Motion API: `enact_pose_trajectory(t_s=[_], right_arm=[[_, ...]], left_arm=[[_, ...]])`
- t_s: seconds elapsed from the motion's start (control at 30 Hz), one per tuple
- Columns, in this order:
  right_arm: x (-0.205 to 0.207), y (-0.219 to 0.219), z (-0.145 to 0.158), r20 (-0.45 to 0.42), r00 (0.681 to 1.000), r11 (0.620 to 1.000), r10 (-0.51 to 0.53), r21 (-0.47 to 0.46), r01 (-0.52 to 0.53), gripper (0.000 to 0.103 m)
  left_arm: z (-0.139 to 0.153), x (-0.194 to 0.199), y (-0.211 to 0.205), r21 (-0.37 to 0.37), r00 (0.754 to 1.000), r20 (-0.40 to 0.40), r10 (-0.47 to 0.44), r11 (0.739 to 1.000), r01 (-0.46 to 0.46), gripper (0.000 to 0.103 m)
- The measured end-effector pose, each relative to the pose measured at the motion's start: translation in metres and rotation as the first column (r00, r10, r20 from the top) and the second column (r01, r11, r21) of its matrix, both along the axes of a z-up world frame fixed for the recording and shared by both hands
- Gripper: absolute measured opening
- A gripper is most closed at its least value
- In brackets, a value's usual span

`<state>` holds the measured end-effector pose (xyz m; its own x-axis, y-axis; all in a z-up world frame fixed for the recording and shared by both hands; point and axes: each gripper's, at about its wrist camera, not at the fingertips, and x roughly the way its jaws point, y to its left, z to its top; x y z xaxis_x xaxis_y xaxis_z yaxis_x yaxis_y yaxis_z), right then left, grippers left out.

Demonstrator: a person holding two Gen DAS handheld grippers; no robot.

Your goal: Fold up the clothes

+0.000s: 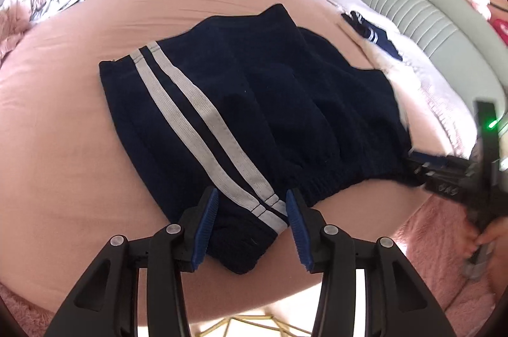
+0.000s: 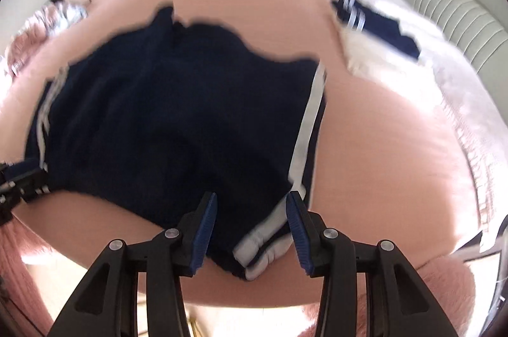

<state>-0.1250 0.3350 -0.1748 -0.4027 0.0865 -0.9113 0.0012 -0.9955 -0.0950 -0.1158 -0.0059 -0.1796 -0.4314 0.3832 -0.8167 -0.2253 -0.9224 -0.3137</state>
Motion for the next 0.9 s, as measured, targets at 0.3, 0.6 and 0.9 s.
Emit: enact_pose_trajectory(t_s=[0.3,0.6,0.9], right_arm=[[0.032,0.024,0.011,0.03,0.997,0.983,-0.076,-0.162,0.08,0.044],[0.006,0.003,0.041,-0.044,0.999,0.989,0.016,-0.147,-0.022,0.044],[-0.113,-0.071,0.061,-0.107,0.979,0.982,0.171,-0.062,-0.179,0.044]], left_arm=[[0.018,0.008,-0.028,0.089,0.997,-0.023,0.07,0.994,-0.067,0.041],[0.028,-0.028,-0.077,0.023,0.971,0.02,0.238,0.971,-0.239,0.041],[-0.001,-0.111,-0.114,0.035,0.946,0.12,0.301,0.951,-0.307,0.041]])
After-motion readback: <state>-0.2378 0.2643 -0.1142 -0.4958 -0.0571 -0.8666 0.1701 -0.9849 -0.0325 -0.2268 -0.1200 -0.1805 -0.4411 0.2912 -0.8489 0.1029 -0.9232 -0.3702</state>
